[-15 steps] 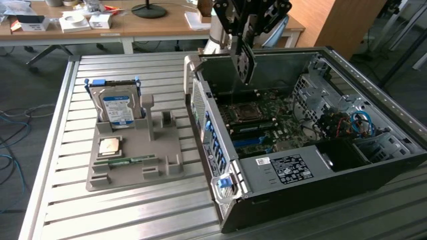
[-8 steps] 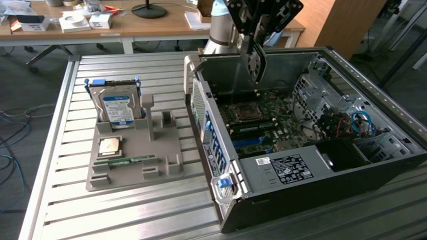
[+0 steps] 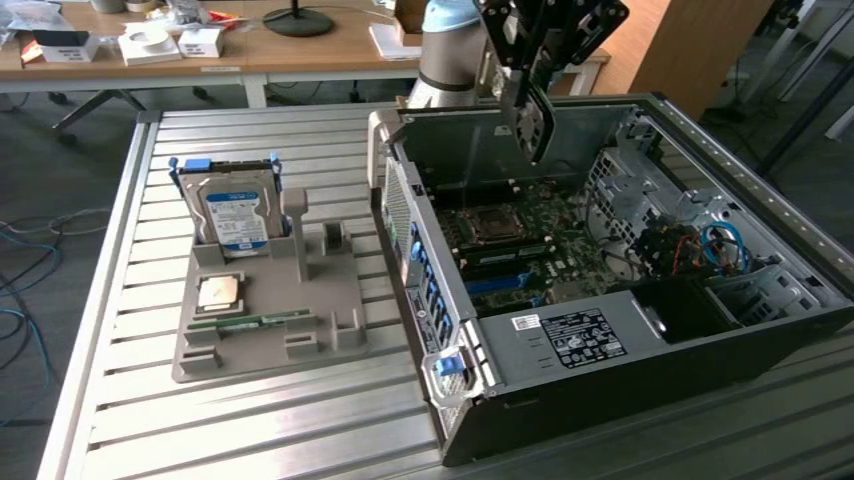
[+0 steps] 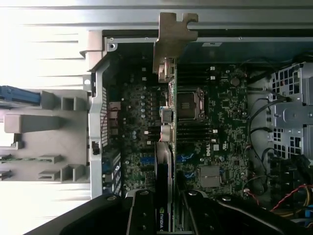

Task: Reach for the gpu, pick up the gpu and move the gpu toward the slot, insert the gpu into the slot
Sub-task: 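Pick up the gpu and move the gpu toward the slot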

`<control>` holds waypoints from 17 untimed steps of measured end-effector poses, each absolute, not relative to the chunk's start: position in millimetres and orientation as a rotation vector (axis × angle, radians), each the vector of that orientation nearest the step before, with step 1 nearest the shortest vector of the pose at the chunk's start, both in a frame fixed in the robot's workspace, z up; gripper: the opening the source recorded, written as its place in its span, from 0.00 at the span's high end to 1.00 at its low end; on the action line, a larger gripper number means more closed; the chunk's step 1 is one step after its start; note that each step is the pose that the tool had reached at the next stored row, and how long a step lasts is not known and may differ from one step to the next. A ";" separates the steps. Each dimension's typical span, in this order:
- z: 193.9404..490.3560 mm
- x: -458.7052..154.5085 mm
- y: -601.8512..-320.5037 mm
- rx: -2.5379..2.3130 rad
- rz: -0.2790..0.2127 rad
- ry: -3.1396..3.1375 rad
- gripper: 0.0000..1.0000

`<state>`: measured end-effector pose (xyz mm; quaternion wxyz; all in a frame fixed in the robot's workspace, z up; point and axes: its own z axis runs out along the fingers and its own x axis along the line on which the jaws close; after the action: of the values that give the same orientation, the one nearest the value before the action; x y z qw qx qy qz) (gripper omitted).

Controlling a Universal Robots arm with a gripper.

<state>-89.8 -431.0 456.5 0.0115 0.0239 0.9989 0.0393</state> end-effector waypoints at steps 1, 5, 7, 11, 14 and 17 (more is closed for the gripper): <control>456.5 -87.1 -431.0 0.075 0.124 3.115 0.73; 456.5 -76.1 -431.0 0.075 0.127 3.115 0.73; 456.5 -71.0 -431.0 0.075 0.129 3.115 0.73; 456.5 -60.4 -431.1 0.075 0.133 3.115 0.73; 456.5 -52.3 -431.1 0.075 0.136 3.115 0.73; 456.5 -44.1 -431.1 0.075 0.139 3.115 0.73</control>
<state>-44.1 -431.1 456.5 0.0113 0.0240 0.9987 0.0445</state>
